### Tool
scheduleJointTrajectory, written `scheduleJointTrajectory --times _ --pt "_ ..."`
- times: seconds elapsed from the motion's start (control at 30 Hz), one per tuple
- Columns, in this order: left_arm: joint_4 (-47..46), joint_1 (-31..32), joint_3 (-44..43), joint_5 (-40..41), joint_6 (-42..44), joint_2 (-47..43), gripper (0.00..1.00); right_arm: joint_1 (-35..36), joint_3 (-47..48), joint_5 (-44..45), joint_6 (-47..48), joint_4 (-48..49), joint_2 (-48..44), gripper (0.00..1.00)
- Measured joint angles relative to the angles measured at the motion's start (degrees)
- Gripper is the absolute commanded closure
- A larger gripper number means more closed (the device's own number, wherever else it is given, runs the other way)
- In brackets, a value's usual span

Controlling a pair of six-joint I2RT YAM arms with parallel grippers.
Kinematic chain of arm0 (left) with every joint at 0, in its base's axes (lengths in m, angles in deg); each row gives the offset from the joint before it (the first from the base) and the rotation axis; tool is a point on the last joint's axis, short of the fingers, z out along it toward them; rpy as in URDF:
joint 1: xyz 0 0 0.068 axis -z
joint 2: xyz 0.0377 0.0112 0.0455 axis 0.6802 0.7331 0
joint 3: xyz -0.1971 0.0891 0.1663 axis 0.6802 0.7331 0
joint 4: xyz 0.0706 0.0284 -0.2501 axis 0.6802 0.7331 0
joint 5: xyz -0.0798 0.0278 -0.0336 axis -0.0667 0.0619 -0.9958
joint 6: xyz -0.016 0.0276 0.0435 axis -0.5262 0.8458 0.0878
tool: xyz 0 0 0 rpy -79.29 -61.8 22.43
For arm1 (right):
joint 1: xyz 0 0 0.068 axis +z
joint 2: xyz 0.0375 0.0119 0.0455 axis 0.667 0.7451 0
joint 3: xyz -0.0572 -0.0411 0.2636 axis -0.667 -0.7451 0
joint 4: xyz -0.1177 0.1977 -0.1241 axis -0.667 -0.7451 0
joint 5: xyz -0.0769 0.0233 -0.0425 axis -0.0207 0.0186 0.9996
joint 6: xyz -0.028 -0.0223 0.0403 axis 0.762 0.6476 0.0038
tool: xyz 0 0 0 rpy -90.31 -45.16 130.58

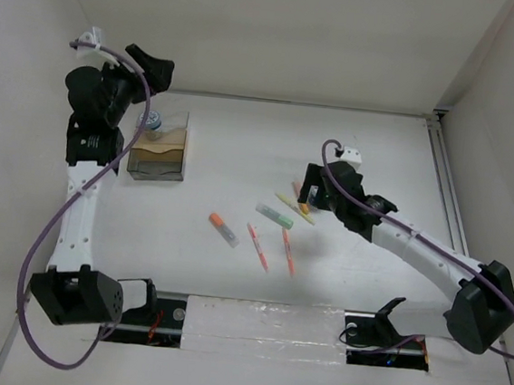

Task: Sort the stationery into containers
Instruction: Pick up the stationery from the center of the board.

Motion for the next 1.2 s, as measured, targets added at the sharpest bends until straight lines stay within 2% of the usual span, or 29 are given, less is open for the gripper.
scheduleJointTrajectory --times 0.17,0.3,0.4,0.8,0.9,0.97,1.2 --pt "15.1 -0.5 8.3 2.5 -0.8 -4.3 0.0 -7.0 0.0 1.1 1.9 -0.3 0.4 0.0" --pt "22.1 -0.6 17.7 1.9 -1.6 -6.4 0.0 -11.7 0.3 -0.7 5.6 0.1 3.0 0.0" --pt "26.0 -0.6 19.6 2.0 -2.7 -8.0 0.0 -14.3 0.8 -3.5 8.0 0.4 5.7 0.0" --pt "23.2 -1.0 21.5 0.8 -2.2 -18.3 0.0 -15.9 6.0 -13.4 14.1 1.7 13.2 0.0" --pt "22.5 -1.0 22.0 0.6 -2.0 -19.4 0.0 -15.8 9.0 -13.6 14.6 1.6 16.8 0.02" --pt "22.1 -1.0 22.1 0.3 -1.8 -19.4 0.0 -15.5 11.4 -13.3 15.1 1.2 19.8 0.07" --pt "22.0 -1.0 22.3 -1.3 -1.2 -18.8 0.0 -13.2 15.3 -11.8 16.2 -1.1 26.1 0.11"
